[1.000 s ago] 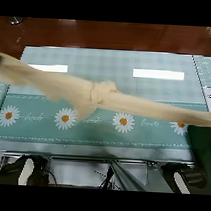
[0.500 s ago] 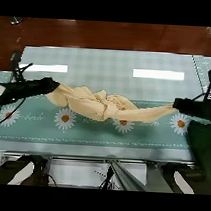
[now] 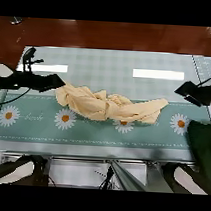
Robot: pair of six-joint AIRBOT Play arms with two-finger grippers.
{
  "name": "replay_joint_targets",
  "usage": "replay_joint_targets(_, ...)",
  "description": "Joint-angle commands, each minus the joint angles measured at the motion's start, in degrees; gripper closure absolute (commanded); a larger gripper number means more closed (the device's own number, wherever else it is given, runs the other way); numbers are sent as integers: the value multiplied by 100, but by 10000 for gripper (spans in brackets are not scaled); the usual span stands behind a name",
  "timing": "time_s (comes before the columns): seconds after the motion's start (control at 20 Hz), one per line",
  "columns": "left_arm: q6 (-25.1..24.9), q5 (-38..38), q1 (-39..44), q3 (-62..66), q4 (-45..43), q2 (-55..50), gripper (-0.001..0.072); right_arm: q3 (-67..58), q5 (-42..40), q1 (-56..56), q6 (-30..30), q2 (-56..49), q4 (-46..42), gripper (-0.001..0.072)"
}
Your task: Fold the shirts.
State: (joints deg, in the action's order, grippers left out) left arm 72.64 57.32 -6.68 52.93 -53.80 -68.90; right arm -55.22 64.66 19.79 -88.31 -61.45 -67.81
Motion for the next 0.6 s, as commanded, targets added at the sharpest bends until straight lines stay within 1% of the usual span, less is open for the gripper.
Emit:
replay_joint_targets(0.0,170,1169,-990,-50,-31,33,7,166,339,1172,699,470,332,82)
replay_joint_targets(0.05,42,1399,-1172,-380,352,24,7,529,267,1473,739,695,376,83)
replay_joint_targets(0.1,-221,1440,-1217,-774,800,26,7,935,214,1685,824,881,490,83)
replay_joint_targets(0.15,-562,1357,-1187,-1189,1311,26,7,1370,168,1812,960,1047,656,83)
replay_joint_targets(0.2,-933,1108,-1113,-1596,1840,26,8,1812,98,1864,1071,1202,839,84)
replay_joint_targets(0.25,-1154,879,-1025,-1893,2212,24,8,2159,50,1860,1154,1305,1019,85)
replay_joint_targets(0.3,-1241,625,-911,-2114,2455,24,8,2448,46,1860,1259,1360,1246,92)
replay_joint_targets(0.45,-1266,120,-435,-2249,2575,-105,9,2903,52,1860,1552,1375,1869,93)
replay_joint_targets(0.55,-1307,-197,-48,-2249,2811,-173,10,2999,55,1860,1604,1375,1974,93)
